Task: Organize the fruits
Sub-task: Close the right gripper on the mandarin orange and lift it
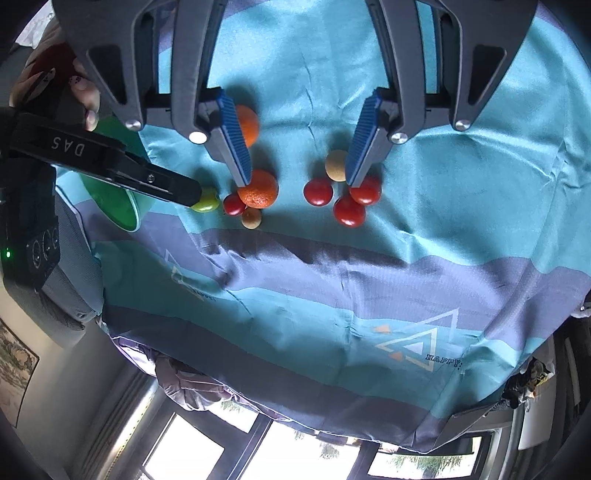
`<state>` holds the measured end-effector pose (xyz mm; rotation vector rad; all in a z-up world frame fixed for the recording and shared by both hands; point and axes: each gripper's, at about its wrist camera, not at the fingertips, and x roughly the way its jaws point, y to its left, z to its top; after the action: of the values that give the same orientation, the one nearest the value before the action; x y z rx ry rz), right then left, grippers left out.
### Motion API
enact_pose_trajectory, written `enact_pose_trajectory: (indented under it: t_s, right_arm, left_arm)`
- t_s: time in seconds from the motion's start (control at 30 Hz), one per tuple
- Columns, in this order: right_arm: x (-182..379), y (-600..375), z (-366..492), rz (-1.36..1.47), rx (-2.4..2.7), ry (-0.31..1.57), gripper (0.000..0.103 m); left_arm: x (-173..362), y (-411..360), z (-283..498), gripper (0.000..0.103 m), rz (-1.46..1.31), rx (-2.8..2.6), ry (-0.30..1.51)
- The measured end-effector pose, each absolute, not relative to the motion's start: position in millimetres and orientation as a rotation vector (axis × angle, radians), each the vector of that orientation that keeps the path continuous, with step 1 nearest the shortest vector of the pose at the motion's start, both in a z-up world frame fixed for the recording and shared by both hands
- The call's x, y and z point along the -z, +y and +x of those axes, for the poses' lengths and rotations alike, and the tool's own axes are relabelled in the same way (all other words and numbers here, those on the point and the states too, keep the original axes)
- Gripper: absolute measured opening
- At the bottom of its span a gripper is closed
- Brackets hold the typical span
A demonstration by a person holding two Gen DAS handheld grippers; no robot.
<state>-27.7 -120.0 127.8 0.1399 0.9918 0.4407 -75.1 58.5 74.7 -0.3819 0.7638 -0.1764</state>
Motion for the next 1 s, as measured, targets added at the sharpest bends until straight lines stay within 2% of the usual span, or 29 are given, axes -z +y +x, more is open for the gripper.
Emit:
enact_pose_trajectory:
  t_s: [0.17,0.47,0.63,0.97,1.0]
  right_arm:
    - [-124,-134,-28,0.177,-0.416,1.006,0.065]
    - [-103,-138,-27,0.271,-0.49,1.115,0.065]
    - [-87,-135,-24,0.314,-0.526,1.179,0.058]
    - [-68,-131,-22,0.306,-0.52,1.243,0.056]
    - [-66,-132,-21,0.306,-0.514,1.248,0.052]
  left_arm:
    - [-68,57,-71,0.037,-0.457,0.239,0.811]
    - [-49,10,-64,0.037,-0.434,0.393,0.936]
    - [-36,-1,-59,0.037,-0.43,0.395,0.986]
    - [-27,-5,-57,0.037,-0.407,0.359,1.007]
    - [-25,-4,-57,0.037,-0.41,0.352,1.012]
